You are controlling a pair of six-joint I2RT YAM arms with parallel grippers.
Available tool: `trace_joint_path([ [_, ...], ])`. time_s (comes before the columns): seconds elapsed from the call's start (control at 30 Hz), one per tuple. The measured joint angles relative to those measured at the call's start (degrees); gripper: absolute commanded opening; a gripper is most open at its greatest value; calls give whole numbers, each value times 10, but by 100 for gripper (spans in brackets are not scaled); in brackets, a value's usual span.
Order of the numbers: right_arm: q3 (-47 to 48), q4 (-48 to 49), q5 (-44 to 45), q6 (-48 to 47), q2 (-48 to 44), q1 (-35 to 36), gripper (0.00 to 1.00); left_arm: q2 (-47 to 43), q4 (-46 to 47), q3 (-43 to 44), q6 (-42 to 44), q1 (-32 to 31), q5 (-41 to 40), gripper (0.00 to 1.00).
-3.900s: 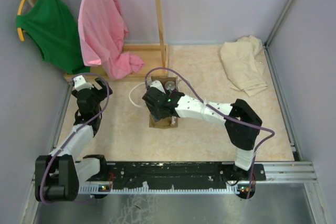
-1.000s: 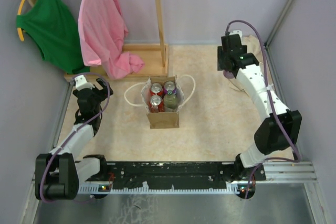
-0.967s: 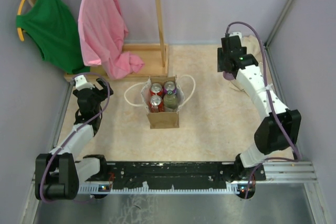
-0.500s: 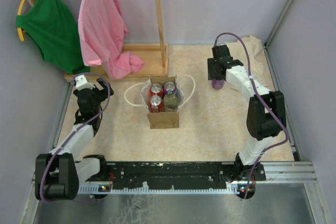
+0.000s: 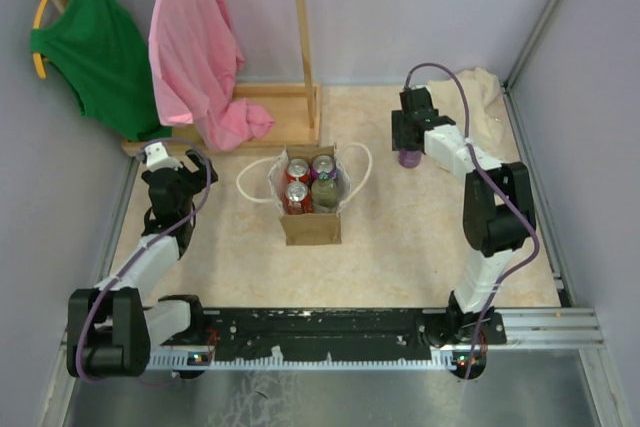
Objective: Take the beverage out of the canvas bag
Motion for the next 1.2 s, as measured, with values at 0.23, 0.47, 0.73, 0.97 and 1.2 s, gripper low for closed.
trace_joint_path([
  [0.23,-2,7,6,7,1,0,66,3,0,1,0,0,1,100],
  [0.47,-3,10,24,12,1,0,93,3,0,1,0,0,5,100],
  [0.73,-3,9,50,11,0,0,99,3,0,1,0,0,10,100],
  [0.97,3,-1,62,10,-69,5,97,3,0,1,0,0,10,100],
  [1.2,92,6,105,-39,-217,109,93,4,0,5,0,0,10,100],
])
